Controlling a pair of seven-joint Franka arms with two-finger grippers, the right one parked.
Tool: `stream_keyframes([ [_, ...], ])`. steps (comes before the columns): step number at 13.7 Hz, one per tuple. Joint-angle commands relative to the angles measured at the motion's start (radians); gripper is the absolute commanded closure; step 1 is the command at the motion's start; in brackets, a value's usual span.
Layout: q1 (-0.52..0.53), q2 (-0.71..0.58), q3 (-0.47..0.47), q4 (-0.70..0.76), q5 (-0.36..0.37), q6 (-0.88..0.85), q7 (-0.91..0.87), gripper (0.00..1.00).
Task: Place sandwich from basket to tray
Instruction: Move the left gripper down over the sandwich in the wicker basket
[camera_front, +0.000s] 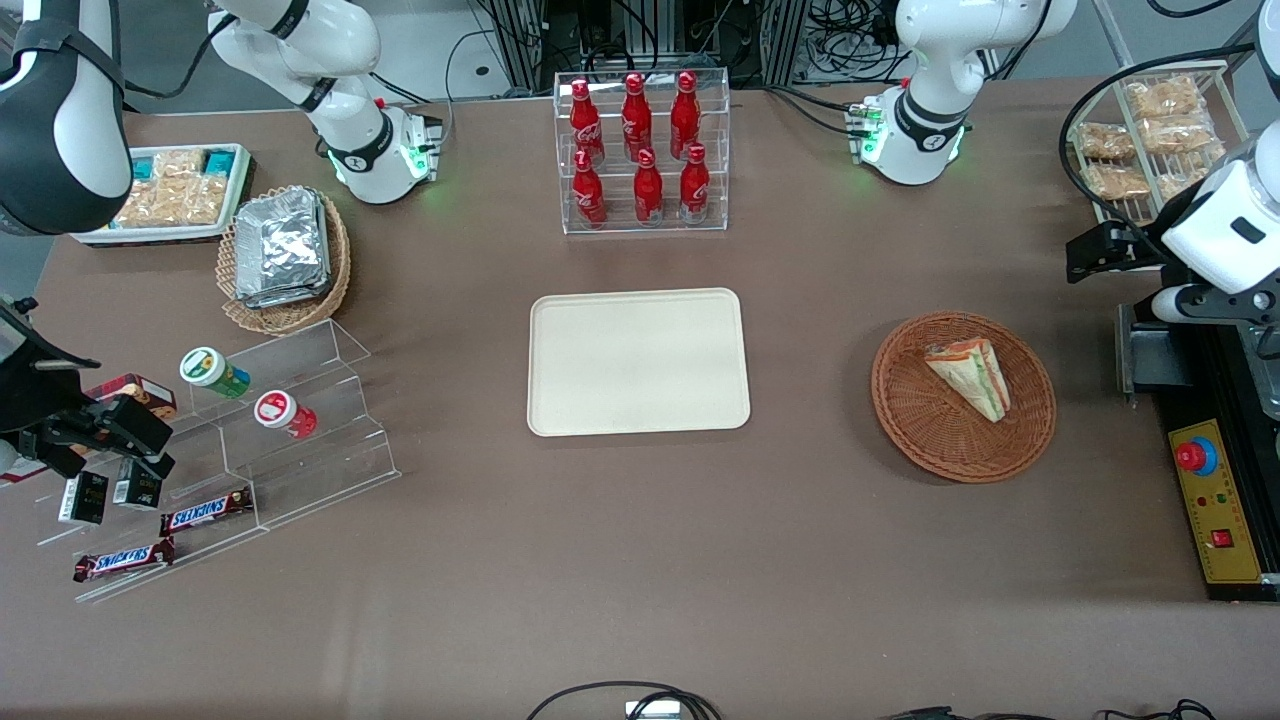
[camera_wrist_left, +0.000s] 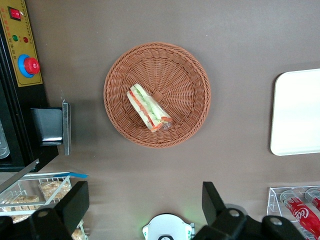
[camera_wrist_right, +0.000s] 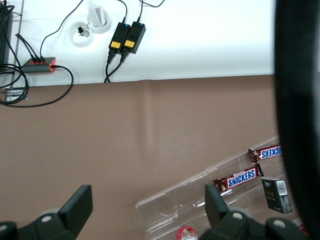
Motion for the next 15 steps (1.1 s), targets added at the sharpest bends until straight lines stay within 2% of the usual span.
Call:
stream_keyframes([
  [1,0.000,-0.014,0.009,0.004,-0.032,-0.018,0.018,0.00],
  [5,0.003,0.003,0.013,0.008,-0.019,0.013,0.019,0.00],
  [7,0.005,-0.001,0.014,-0.056,-0.011,0.082,0.018,0.00],
  [12,0.045,-0.127,0.016,-0.439,0.015,0.400,-0.007,0.00],
  [15,0.069,-0.174,0.016,-0.661,0.015,0.598,-0.108,0.00],
])
